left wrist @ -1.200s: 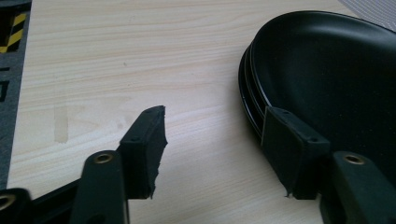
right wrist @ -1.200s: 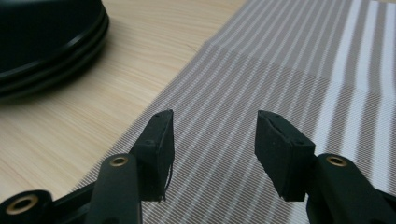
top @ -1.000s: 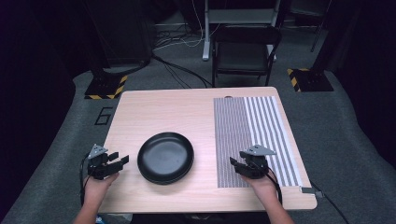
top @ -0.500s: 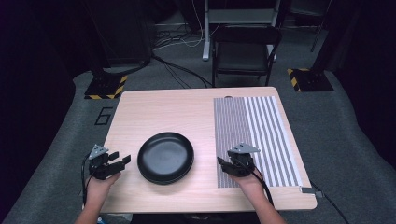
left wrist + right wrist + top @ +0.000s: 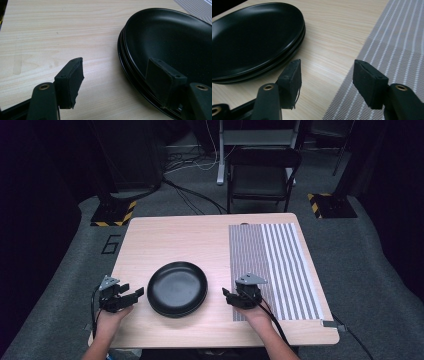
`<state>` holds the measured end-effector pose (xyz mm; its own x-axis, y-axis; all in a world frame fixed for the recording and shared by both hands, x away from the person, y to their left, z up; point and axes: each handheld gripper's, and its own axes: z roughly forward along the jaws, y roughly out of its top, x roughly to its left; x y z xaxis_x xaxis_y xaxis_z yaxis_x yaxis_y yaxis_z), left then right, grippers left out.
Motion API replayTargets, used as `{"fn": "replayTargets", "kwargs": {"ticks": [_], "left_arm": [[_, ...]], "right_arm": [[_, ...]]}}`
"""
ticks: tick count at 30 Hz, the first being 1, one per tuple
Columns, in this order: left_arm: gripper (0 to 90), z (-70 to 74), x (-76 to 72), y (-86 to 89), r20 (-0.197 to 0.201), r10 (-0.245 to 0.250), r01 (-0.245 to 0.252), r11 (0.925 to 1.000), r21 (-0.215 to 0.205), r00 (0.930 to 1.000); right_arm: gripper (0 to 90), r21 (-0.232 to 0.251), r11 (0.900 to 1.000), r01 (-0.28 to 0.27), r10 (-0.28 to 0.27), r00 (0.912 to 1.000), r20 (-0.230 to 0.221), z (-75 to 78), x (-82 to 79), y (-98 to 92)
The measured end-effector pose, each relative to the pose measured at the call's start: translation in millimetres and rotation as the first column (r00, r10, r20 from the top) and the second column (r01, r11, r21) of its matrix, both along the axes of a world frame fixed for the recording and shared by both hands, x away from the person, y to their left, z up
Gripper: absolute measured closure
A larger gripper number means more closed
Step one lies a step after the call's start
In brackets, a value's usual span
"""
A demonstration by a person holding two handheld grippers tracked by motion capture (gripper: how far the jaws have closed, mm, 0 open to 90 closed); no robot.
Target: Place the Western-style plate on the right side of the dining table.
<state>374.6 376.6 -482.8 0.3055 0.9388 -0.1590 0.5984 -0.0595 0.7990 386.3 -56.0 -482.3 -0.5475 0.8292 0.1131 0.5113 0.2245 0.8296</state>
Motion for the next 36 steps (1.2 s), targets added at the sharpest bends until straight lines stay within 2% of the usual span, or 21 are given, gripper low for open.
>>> {"fn": "replayTargets", "kwargs": {"ticks": [2,5,11,15,21,24,25,26,27,28,32,35,36], "left_arm": [[29.4,-0.6,-0.4,-1.1,0.001,0.007,-0.007,0.9999,0.014,1.0],[30.9,-1.1,-0.4,-1.7,0.001,0.011,-0.011,0.9999,0.013,0.9999],[36.7,-2.6,-0.3,-2.4,0.001,-0.003,0.003,0.9998,-0.018,1.0],[42.5,-2.7,-0.5,-5.7,0.013,-0.032,0.032,0.9991,-0.028,0.9994],[47.4,-2.6,-0.3,-10.6,0.016,-0.066,0.067,0.9969,-0.042,0.9977],[48.9,-2.6,0.4,-16.8,0.013,-0.066,0.067,0.9962,-0.056,0.9977],[49.3,-2.6,0.4,-16.8,0.013,-0.066,0.067,0.9962,-0.056,0.9977],[51.0,-2.6,1.2,-18.7,0.0,-0.067,0.066,0.9957,-0.065,0.9978],[53.1,-2.8,1.6,-19.3,-0.008,-0.064,0.063,0.9952,-0.074,0.9979],[54.8,-2.8,1.6,-19.3,-0.008,-0.064,0.063,0.9952,-0.074,0.9979],[59.8,-6.3,4.1,-19.7,-0.034,-0.059,0.054,0.9912,-0.121,0.9977],[63.0,-7.8,4.8,-19.7,-0.049,-0.051,0.045,0.9902,-0.132,0.9974],[64.6,-8.9,5.4,-18.7,-0.059,-0.054,0.044,0.9873,-0.152,0.9968]], "right_arm": [[41.6,0.007,1.0,-0.005,0.005,1.0,-0.005,-1.0,0.9,3.9],[42.0,0.012,1.0,-0.011,0.011,0.9999,-0.012,-2.3,2.3,7.7],[43.5,0.044,0.999,-0.007,0.008,0.9995,-0.03,-5.8,7.0,16.8],[46.2,0.076,0.997,-0.008,0.012,0.9982,-0.058,-6.5,10.2,20.6],[47.5,0.094,0.996,-0.002,0.008,0.9979,-0.064,-8.4,12.3,28.1],[49.4,0.15,0.988,0.023,-0.01,0.9962,-0.087,-9.4,15.6,33.5],[49.4,0.15,0.988,0.023,-0.01,0.9962,-0.087,-9.4,15.6,33.5],[51.3,0.18,0.983,0.037,-0.019,0.9949,-0.099,-10.8,17.5,35.4],[52.6,0.189,0.981,0.044,-0.025,0.9943,-0.104,-11.6,18.3,36.2],[52.6,0.189,0.981,0.044,-0.025,0.9943,-0.104,-11.6,18.3,36.2],[56.6,0.2,0.978,0.062,-0.04,0.993,-0.111,-15.5,20.5,38.5],[58.0,0.202,0.977,0.063,-0.04,0.9922,-0.118,-16.2,20.7,40.1],[59.2,0.196,0.979,0.058,-0.035,0.9924,-0.118,-16.2,20.1,42.3]]}}
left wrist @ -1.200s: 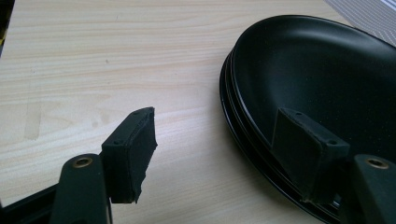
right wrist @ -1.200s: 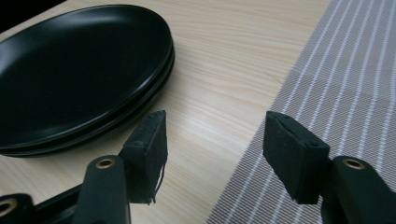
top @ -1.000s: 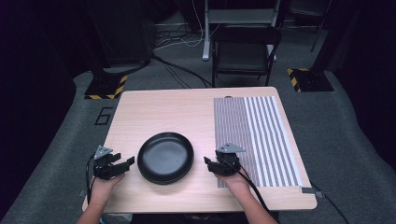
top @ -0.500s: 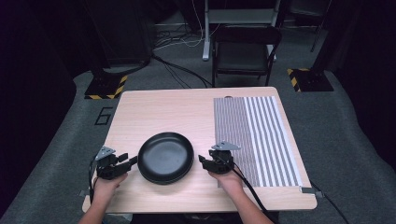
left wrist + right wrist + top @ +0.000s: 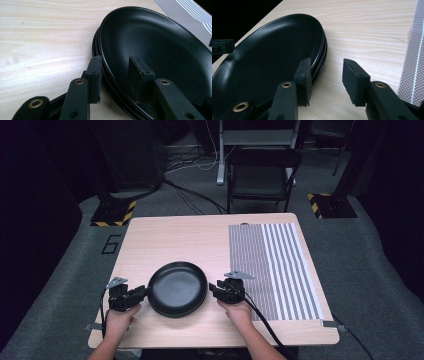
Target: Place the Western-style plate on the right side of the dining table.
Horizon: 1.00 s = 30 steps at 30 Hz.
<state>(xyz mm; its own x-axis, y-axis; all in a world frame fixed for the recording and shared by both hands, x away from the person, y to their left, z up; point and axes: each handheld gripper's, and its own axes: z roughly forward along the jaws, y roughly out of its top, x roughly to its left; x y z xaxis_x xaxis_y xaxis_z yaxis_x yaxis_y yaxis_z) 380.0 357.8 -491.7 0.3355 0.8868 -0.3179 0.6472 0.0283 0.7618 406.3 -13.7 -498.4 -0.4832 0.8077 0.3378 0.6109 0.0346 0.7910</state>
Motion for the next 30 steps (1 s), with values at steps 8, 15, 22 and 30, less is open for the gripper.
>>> {"fn": "replayTargets", "kwargs": {"ticks": [8,15,22,30], "left_arm": [[71.0,-4.2,2.2,1.5,-0.052,0.015,-0.018,0.9983,-0.055,0.9985],[73.9,-6.4,3.5,4.1,-0.069,0.021,-0.026,0.9969,-0.075,0.9974],[75.9,-5.9,4.5,3.8,-0.055,0.028,-0.032,0.9967,-0.074,0.9981],[79.2,-5.0,3.7,5.2,-0.047,0.025,-0.029,0.9962,-0.082,0.9986]], "right_arm": [[60.1,0.001,1.0,0.026,-0.026,0.9973,-0.069,3.4,3.2,4.3],[61.5,-0.011,0.999,0.042,-0.043,0.9962,-0.075,3.4,5.8,6.9],[63.2,0.014,0.998,0.054,-0.052,0.9921,-0.114,-0.2,8.4,8.3],[68.2,0.052,0.996,0.067,-0.058,0.9854,-0.16,-1.4,10.0,8.4]]}}
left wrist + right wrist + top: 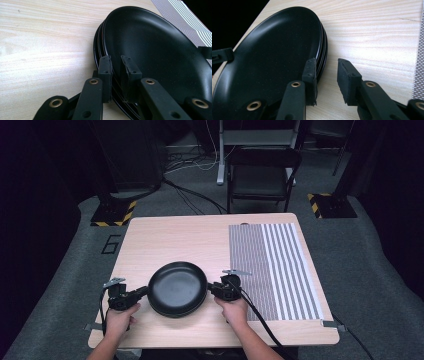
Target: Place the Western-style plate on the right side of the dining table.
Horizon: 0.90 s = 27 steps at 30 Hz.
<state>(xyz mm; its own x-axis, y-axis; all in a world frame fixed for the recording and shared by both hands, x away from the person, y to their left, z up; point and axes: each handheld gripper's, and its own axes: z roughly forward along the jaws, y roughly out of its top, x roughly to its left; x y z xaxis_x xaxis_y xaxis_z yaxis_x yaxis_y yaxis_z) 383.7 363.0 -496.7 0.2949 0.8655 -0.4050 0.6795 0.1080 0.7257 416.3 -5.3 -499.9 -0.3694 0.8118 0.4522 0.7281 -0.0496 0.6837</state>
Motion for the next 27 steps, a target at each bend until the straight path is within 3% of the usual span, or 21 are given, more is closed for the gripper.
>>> {"fn": "replayTargets", "kwargs": {"ticks": [1,2,4,8,12,14,20,23,27], "left_arm": [[79.3,0.0,0.0,0.0,0.0,0.0,0.0,1.0,0.0,1.0],[79.3,0.1,-0.2,-0.3,-0.001,0.002,-0.002,1.0,0.001,1.0],[79.3,0.2,-0.2,-0.3,0.0,0.002,-0.002,1.0,0.002,1.0],[79.3,0.2,-0.8,-1.4,0.002,0.005,-0.005,1.0,0.002,1.0],[80.1,0.2,-0.8,-3.4,0.008,-0.002,0.002,1.0,0.002,1.0],[80.1,0.2,-0.4,-3.5,0.008,-0.002,0.001,1.0,0.005,1.0],[80.4,-0.6,1.2,-3.4,0.009,0.01,-0.01,0.9999,-0.005,0.9999],[80.4,-0.1,3.1,-5.5,0.016,0.01,-0.01,0.9998,0.016,0.9998],[80.8,-0.1,5.2,-6.4,0.012,0.017,-0.017,0.9998,0.014,0.9998]], "right_arm": [[68.2,0.0,1.0,0.0,0.0,1.0,0.0,0.0,0.0,0.0],[68.1,0.033,0.999,0.04,-0.041,0.9985,0.037,3.5,-3.1,-2.2],[68.1,0.057,0.998,0.033,-0.036,0.9983,0.046,5.9,-3.3,-1.8],[68.3,0.046,0.999,0.005,-0.004,1.0,-0.008,3.5,-0.4,2.6],[73.9,0.034,0.999,-0.033,0.033,0.9992,-0.02,0.0,-0.9,8.5],[73.4,0.015,1.0,-0.026,0.027,0.9995,-0.02,-0.6,-1.7,11.9],[74.4,0.038,0.999,-0.011,0.013,0.9983,-0.058,-0.6,0.3,11.9],[76.1,0.042,0.999,-0.003,0.005,0.9984,-0.057,0.2,1.2,10.8],[81.1,0.06,0.998,0.012,-0.01,0.9993,-0.037,2.7,4.0,7.0]]}}
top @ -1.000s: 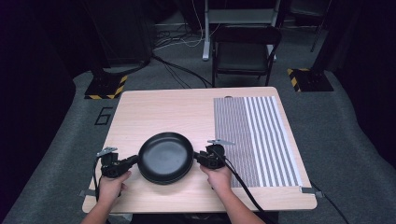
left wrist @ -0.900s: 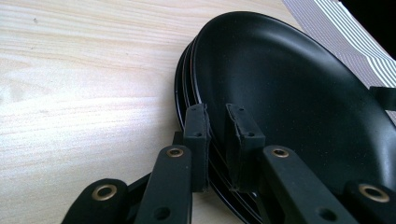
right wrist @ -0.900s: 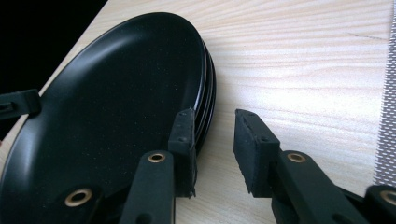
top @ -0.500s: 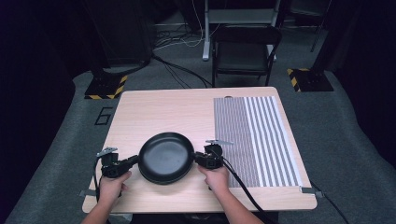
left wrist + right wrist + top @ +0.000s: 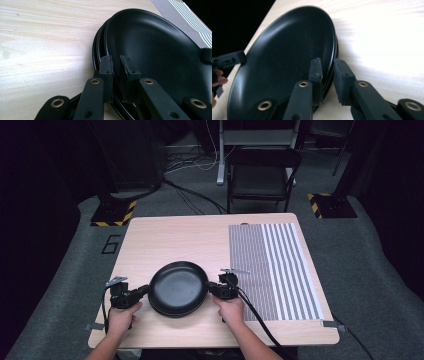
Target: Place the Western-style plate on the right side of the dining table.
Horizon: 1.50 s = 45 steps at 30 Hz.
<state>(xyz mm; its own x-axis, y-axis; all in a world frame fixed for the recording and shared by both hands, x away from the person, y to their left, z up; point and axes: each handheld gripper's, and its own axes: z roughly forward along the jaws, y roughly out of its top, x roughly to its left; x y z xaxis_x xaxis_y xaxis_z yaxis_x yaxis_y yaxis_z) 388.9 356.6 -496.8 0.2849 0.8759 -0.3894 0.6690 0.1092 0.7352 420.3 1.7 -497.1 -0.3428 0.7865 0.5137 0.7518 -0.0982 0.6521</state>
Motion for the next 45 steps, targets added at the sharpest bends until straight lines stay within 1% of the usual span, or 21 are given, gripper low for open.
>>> {"fn": "replayTargets", "kwargs": {"ticks": [1,2,5,9,12,13,15,17,18,19,23,24,26,27,30,33,36,38,39,42,45], "left_arm": [[81.0,0.1,1.2,-0.1,-0.003,0.006,-0.006,1.0,-0.002,1.0],[81.1,1.4,3.1,-1.3,-0.018,0.021,-0.021,0.9997,-0.008,0.9996],[81.0,2.5,2.1,-1.7,-0.031,0.023,-0.024,0.9997,-0.005,0.9992],[80.8,2.9,-8.1,-2.8,-0.055,0.052,-0.054,0.9977,-0.039,0.9971],[80.4,3.3,-10.7,-3.1,-0.067,0.06,-0.063,0.9969,-0.046,0.9959],[80.5,3.1,-11.4,-3.9,-0.073,0.075,-0.08,0.995,-0.061,0.9945],[80.6,4.0,-10.9,-5.5,-0.081,0.091,-0.096,0.9936,-0.059,0.9926],[80.8,5.2,-8.0,-6.8,-0.087,0.1,-0.103,0.9939,-0.039,0.9912],[81.0,5.2,-6.5,-7.9,-0.086,0.109,-0.113,0.9926,-0.045,0.9904],[81.4,5.7,-5.6,-7.7,-0.089,0.104,-0.107,0.9937,-0.032,0.9906],[81.7,5.9,-2.3,-11.9,-0.093,0.111,-0.113,0.9934,-0.02,0.9895],[81.8,5.4,-1.7,-13.5,-0.092,0.116,-0.119,0.9925,-0.029,0.989],[81.7,4.8,-1.2,-14.2,-0.091,0.111,-0.114,0.9932,-0.027,0.9897],[81.5,3.8,-0.1,-16.6,-0.099,0.119,-0.125,0.9909,-0.052,0.9879],[81.0,2.3,1.6,-17.0,-0.1,0.115,-0.121,0.9911,-0.056,0.9883],[79.6,-0.9,7.1,-19.6,-0.131,0.121,-0.132,0.9878,-0.082,0.984],[78.9,-3.0,10.5,-20.1,-0.139,0.123,-0.138,0.9855,-0.099,0.9825],[79.0,-4.0,12.8,-21.5,-0.136,0.126,-0.141,0.984,-0.108,0.9827],[79.1,-5.4,15.1,-22.0,-0.142,0.128,-0.147,0.9805,-0.13,0.9815],[79.0,-6.7,18.2,-23.8,-0.131,0.135,-0.153,0.9785,-0.139,0.9822],[79.2,-8.2,22.8,-23.7,-0.133,0.139,-0.159,0.9745,-0.158,0.9814]], "right_arm": [[82.3,0.005,1.0,0.005,-0.005,1.0,-0.003,2.5,2.3,-1.6],[82.2,0.003,1.0,-0.003,0.003,1.0,-0.004,3.2,3.5,-2.0],[80.2,0.004,1.0,-0.017,0.018,0.9998,-0.014,3.0,3.2,-2.7],[77.1,-0.017,1.0,-0.026,0.026,0.9996,-0.013,0.6,-1.6,0.1],[77.2,-0.009,1.0,-0.021,0.021,0.9997,-0.014,0.1,-2.3,0.1],[77.1,0.003,1.0,-0.013,0.013,0.9995,-0.027,-0.6,-1.4,-0.2],[77.1,0.013,1.0,-0.006,0.006,0.9994,-0.035,-1.5,-0.4,0.2],[77.2,0.013,1.0,-0.004,0.004,0.9992,-0.039,-1.9,0.8,0.4],[77.2,0.018,1.0,-0.001,0.002,0.9989,-0.046,-2.0,1.5,0.7],[77.2,0.021,1.0,0.003,-0.002,0.9985,-0.054,-2.3,2.1,1.0],[77.3,0.039,0.999,0.016,-0.013,0.9966,-0.081,-3.2,5.1,1.7],[77.3,0.039,0.999,0.021,-0.018,0.9966,-0.081,-2.9,5.4,1.7],[77.3,0.031,0.999,0.027,-0.025,0.9971,-0.072,-1.3,5.4,1.2],[77.4,0.029,0.999,0.029,-0.027,0.997,-0.072,-0.9,5.5,0.6],[77.3,0.025,0.999,0.034,-0.033,0.9972,-0.067,0.3,5.3,0.0],[77.6,0.02,0.999,0.039,-0.038,0.9975,-0.06,1.2,8.2,-0.9],[78.1,0.023,0.999,0.042,-0.04,0.9972,-0.063,1.7,11.2,-1.0],[79.1,0.033,0.998,0.048,-0.046,0.9971,-0.061,1.4,15.0,-2.0],[80.3,0.056,0.996,0.063,-0.059,0.9957,-0.071,1.6,19.0,-4.1],[82.1,0.091,0.992,0.083,-0.075,0.9934,-0.086,1.6,25.9,-7.1],[82.2,0.091,0.992,0.093,-0.086,0.9931,-0.08,2.2,32.0,-6.2]]}}
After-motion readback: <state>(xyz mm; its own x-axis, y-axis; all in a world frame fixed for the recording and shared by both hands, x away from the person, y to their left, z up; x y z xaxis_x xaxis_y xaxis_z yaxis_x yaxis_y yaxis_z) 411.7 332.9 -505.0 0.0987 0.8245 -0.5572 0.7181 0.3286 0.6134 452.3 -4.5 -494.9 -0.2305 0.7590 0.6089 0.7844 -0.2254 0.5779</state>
